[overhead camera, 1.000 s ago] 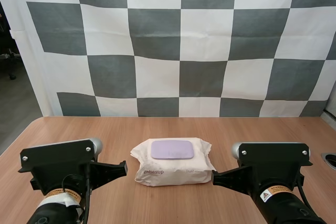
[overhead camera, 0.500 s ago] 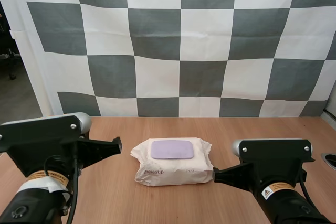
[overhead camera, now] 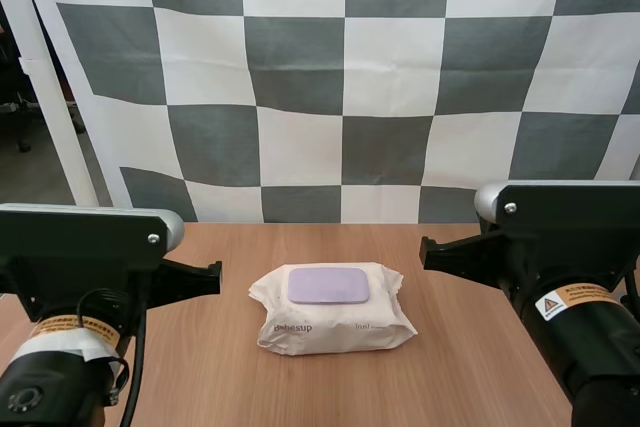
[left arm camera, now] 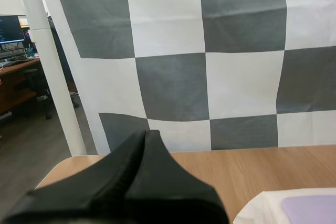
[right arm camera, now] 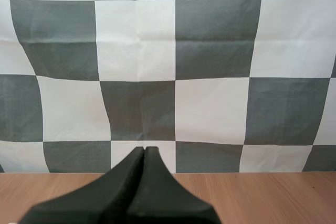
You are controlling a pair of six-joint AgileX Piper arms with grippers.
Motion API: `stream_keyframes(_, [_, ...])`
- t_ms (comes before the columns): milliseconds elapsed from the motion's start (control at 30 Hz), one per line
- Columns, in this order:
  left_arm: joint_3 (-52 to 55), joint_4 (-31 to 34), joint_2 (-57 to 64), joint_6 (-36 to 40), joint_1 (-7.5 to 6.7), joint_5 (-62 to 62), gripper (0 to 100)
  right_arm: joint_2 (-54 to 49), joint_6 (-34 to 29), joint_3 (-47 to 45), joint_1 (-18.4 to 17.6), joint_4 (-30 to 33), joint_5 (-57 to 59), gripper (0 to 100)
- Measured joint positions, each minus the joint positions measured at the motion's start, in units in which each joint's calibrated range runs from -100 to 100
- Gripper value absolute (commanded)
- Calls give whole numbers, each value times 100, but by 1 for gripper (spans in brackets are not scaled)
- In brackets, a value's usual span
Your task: Open the wet wipes lid
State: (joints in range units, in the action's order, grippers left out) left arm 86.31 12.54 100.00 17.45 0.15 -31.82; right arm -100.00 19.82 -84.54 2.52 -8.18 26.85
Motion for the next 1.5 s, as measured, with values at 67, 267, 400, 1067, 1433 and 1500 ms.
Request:
stream_keyframes(67, [-321,0,0,-75,0,-108,0,0,0,505,0,-11,104,0])
stream_keyframes(267, [-1453,-523,0,-314,189,-1602,0,97,24,1177,0,-11,1513,0])
stream_keyframes(400, [-1919,-1204,-3,-878,308,-2424,0,316,286,1494,0,-95,2331,0])
stream_keyframes(1067, [-1976,-3411,-1527,-3620,397,-4339,4,892,1203,1779,0,-435,3263,0])
stream_keyframes(1433, [-1976,-3029,-2697,-3824,397,-4594,32,1632,1448,1779,0,-476,3447,0])
stream_keyframes(1500, [-1976,-2989,-2911,-3885,397,-4630,40,1802,1455,1779,0,-476,3447,0])
